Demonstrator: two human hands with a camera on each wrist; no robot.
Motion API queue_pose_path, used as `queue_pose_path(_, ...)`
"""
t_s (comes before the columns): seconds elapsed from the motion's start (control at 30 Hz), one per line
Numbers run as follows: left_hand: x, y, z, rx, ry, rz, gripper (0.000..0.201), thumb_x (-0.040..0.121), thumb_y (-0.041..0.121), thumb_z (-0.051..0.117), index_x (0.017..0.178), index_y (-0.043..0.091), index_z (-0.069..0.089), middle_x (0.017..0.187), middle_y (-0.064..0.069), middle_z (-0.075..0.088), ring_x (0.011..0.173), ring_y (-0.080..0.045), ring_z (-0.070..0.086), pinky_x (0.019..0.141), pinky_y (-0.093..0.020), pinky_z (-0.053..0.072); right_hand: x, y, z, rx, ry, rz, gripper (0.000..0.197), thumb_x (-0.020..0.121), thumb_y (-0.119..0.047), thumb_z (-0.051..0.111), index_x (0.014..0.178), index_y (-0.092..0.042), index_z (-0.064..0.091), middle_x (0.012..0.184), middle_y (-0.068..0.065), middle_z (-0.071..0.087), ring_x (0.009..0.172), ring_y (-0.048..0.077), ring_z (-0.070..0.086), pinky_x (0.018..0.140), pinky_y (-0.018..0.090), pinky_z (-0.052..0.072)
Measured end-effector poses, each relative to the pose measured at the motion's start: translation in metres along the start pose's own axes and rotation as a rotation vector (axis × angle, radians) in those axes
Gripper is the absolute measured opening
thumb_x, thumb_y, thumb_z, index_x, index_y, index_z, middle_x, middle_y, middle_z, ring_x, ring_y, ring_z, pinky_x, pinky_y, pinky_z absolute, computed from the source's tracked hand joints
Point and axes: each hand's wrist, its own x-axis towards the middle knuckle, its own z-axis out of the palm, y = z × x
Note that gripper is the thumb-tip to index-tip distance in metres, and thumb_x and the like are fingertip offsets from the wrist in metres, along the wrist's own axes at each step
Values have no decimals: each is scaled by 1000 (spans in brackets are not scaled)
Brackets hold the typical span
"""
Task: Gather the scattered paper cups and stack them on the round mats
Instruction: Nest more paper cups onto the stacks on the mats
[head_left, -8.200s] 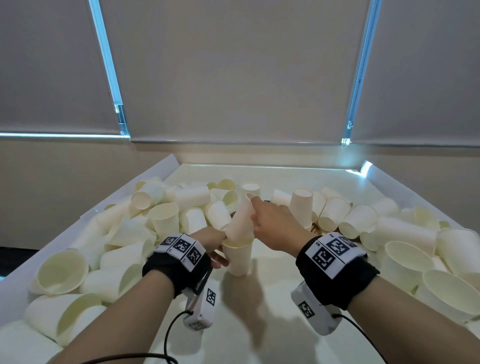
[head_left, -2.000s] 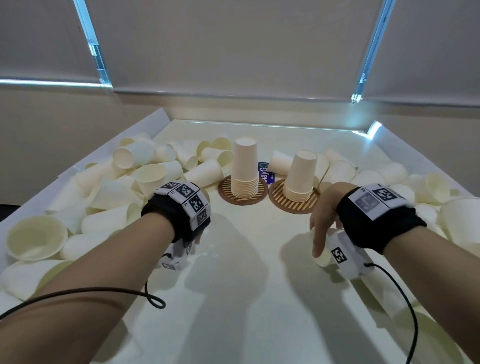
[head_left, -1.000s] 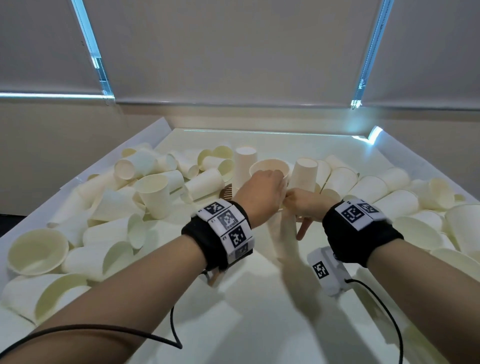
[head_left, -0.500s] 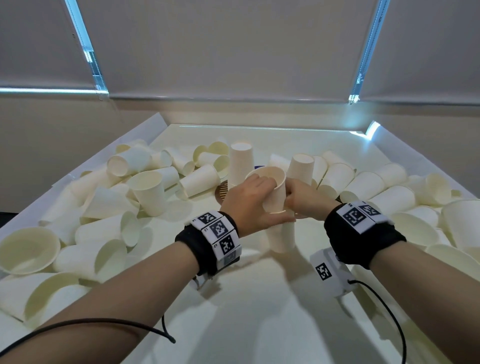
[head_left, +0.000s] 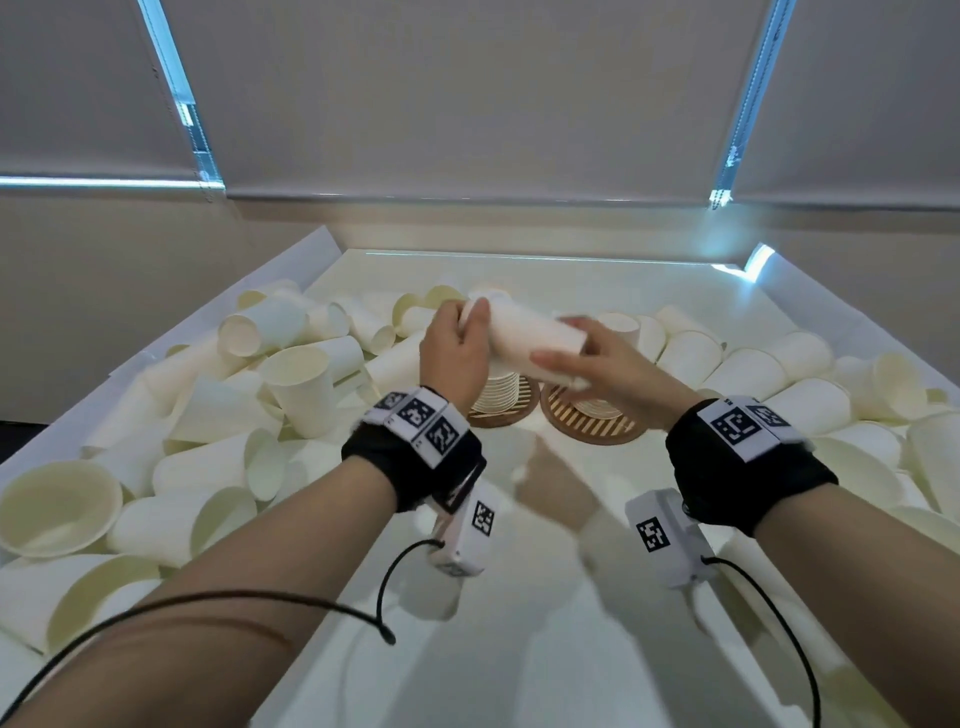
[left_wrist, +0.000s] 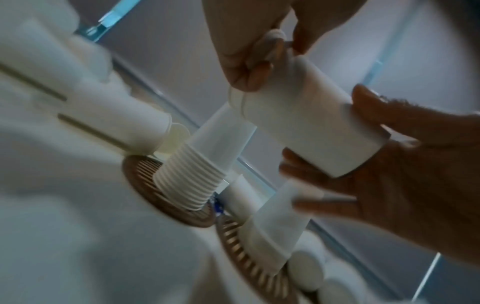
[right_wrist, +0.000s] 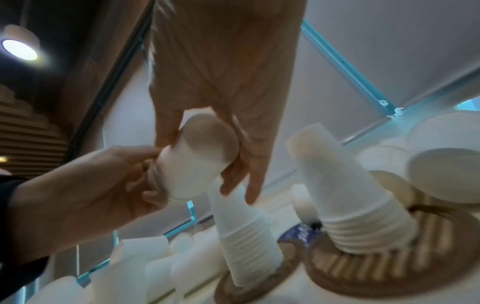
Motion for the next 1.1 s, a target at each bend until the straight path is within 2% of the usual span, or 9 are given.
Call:
queue_pose_path(0.13, 27, 16, 5, -104, 56, -133, 28, 99, 29, 34, 106, 7, 50, 86, -4, 53, 65, -23, 50, 43, -18, 41, 24, -33, 11, 37, 380, -271, 53, 83, -29, 70, 127, -20, 42, 122, 0, 51, 105, 20, 60, 82, 32, 56)
queue_pose_path(0.23, 42, 21, 4, -20, 68, -190, 33, 97, 24, 34, 118, 5, 52, 101, -11, 61, 80, -29, 60, 43, -25, 40, 44, -50, 19, -83, 490, -421, 57, 84, -30, 68, 133, -19, 42, 127, 0, 49, 109, 17, 54, 89, 25, 46)
queue_pose_path(0.33, 48, 14, -1, 109, -16, -208, 32, 94, 19, 34, 115, 8, 56, 99, -9, 68, 84, -26, 68, 48, -26, 46, 63, -58, 28, -265, 448, -469, 55, 88, -31, 63, 138, -21, 42, 134, 5, 45, 111, 9, 45, 89, 16, 34)
queue_pose_path(0.43, 49, -1, -11, 322, -55, -149, 33, 94, 19, 40, 122, 10, 57, 117, -9, 64, 105, -29, 62, 82, -31, 50, 79, -53, 38, -371, 396, -479, 55, 89, -31, 61, 139, -19, 43, 134, 8, 44, 118, 15, 45, 88, 11, 30)
queue_pose_path(0.6, 56, -33, -38, 820, -88, -47, 32, 87, 19, 53, 117, 14, 58, 127, -10, 53, 121, -28, 46, 96, -37, 40, 91, -17, 54, -493, 237, -299, 57, 86, -25, 65, 139, -18, 43, 137, 10, 41, 123, 27, 46, 102, 34, 39)
queue_pose_path(0.77, 60, -48, -64, 1276, -37, -247, 50, 80, 14, 60, 126, 11, 39, 131, -14, 39, 125, -31, 35, 100, -48, 35, 90, 1, 55, -544, 197, -205, 69, 83, -24, 66, 144, -25, 33, 143, 7, 36, 127, 28, 42, 104, 45, 38)
queue_pose_path(0.9, 54, -57, -71, 1204, -96, -289, 45, 88, 6, 51, 130, 7, 34, 123, -17, 46, 110, -35, 53, 90, -43, 40, 85, -1, 54, -692, 342, -316, 74, 80, -30, 70, 144, -18, 33, 147, 9, 30, 134, 27, 32, 111, 43, 29)
queue_pose_path(1.0, 57, -44, -70, 999, -164, -137, 45, 86, -1, 48, 129, 6, 36, 117, -20, 54, 104, -37, 56, 77, -37, 42, 71, -4, 62, -460, 529, -675, 50, 80, -20, 67, 125, -5, 51, 126, 12, 49, 117, 21, 46, 102, 38, 39)
queue_pose_path(1.1, 63, -25, -62, 629, -84, -138, 42, 86, -1, 46, 126, 10, 43, 106, -14, 60, 97, -30, 56, 73, -30, 38, 52, -11, 74, -327, 434, -862, 41, 78, -16, 70, 113, 0, 56, 108, 12, 58, 101, 15, 52, 91, 24, 44)
